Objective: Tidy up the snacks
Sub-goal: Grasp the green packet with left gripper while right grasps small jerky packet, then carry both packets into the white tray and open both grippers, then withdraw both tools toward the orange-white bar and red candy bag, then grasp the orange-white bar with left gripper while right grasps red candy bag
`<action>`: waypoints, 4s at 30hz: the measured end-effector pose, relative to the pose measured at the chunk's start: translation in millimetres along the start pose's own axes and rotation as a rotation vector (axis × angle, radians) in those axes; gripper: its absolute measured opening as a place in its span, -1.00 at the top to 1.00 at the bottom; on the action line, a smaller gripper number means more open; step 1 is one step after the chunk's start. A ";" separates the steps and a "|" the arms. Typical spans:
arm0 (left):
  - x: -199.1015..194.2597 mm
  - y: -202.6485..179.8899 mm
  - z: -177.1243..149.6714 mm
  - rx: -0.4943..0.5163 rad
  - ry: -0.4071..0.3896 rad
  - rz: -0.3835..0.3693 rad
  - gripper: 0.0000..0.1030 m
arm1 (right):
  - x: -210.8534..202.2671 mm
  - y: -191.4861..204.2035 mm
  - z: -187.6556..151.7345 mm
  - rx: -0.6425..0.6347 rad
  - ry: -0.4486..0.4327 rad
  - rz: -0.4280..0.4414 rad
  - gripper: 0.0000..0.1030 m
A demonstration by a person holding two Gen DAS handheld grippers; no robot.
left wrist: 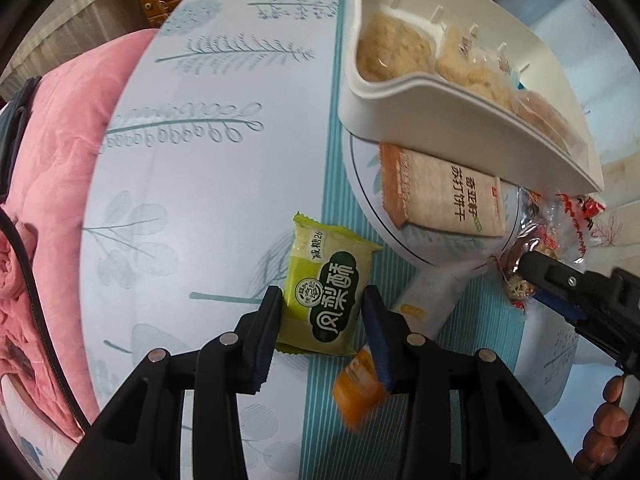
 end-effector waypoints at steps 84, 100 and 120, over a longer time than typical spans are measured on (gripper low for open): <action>4.7 -53.6 -33.8 -0.133 -0.081 0.076 -0.36 | -74.5 -101.6 61.6 -0.411 -0.369 -0.204 -0.41; 41.8 -42.9 -31.2 -0.139 -0.063 0.178 -0.37 | -27.1 -122.8 88.3 -0.530 -0.360 -0.214 -0.53; 33.4 -54.7 -20.4 -0.138 -0.136 0.170 0.27 | -21.5 -115.8 97.4 -0.551 -0.369 -0.200 -0.34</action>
Point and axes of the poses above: each gripper's, at about its wrist camera, not at the fingertips, and x roughly the way its jaws point, y to its left, z to its top, the point moved 3 cm from there along x, roughly the way its jaws point, and after that the axes turned 5 degrees about -y, right-handed, at the moved point
